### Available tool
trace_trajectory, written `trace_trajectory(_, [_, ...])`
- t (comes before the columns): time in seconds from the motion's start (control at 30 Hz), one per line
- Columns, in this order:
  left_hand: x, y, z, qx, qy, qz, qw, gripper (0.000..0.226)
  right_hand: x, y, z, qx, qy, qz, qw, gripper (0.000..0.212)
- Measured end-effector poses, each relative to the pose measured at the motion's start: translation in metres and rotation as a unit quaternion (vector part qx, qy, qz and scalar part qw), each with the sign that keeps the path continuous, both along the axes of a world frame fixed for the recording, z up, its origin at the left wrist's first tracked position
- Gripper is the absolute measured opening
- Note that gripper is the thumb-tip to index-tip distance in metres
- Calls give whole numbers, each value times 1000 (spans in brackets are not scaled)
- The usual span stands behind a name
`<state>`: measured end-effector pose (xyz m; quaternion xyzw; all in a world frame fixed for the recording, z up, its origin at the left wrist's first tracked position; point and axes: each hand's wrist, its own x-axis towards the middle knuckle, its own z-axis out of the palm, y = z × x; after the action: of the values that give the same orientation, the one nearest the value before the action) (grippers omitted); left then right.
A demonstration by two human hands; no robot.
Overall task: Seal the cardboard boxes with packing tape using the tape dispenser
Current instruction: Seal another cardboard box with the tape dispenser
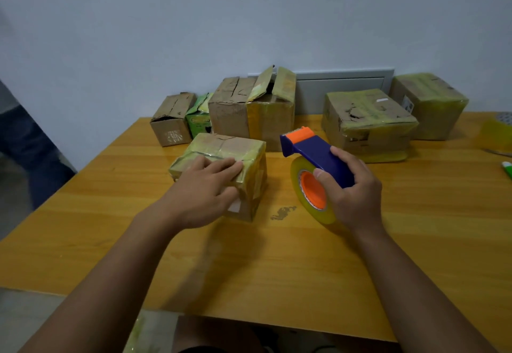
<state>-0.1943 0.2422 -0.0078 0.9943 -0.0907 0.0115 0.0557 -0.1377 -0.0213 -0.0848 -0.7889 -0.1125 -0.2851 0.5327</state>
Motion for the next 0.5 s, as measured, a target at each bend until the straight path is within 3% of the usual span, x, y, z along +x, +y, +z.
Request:
trace_trajectory(0.13, [8, 9, -6, 17, -22, -33, 999, 59, -1, 0, 0, 0, 1, 5, 1000, 68])
trace_trajectory(0.3, [7, 11, -14, -7, -87, -53, 995, 57, 0, 0, -1, 0, 3, 1, 1000, 62])
trace_trajectory(0.5, [4, -2, -15, -29, -93, 10, 995, 85, 0, 0, -1, 4, 3, 0, 1000, 63])
